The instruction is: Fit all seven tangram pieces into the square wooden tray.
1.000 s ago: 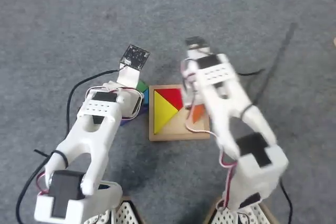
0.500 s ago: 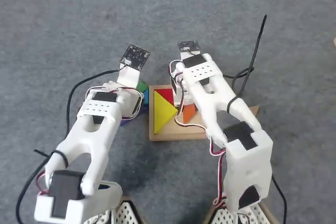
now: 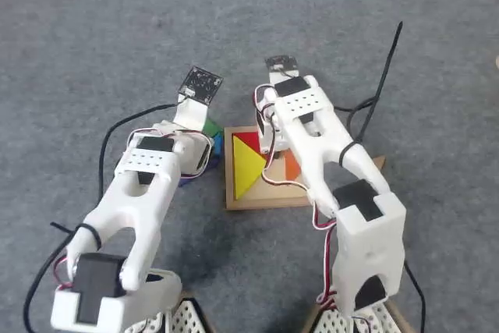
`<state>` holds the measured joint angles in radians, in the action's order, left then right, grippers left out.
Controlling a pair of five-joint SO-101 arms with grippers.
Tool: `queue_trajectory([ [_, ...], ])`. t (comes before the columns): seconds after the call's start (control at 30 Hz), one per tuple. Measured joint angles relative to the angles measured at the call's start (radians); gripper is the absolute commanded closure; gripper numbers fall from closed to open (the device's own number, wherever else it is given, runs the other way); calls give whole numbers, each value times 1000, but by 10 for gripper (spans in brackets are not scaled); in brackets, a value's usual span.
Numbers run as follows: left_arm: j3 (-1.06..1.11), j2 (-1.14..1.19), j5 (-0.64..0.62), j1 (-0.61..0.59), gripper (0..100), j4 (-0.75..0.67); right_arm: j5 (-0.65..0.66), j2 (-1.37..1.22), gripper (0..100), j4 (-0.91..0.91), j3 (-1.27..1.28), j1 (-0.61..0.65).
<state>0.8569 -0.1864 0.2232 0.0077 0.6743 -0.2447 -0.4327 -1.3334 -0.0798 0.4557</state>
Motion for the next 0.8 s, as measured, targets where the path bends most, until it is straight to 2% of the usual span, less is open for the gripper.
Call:
queue_trajectory([
  [0.33,0,0,0,-2,855,0,94,101,663,-64,81,12],
  [0.6,0,0,0,-2,855,0,163,178,663,63,364,12],
  [0.8,0,0,0,2,855,0,166,180,663,137,379,-29],
])
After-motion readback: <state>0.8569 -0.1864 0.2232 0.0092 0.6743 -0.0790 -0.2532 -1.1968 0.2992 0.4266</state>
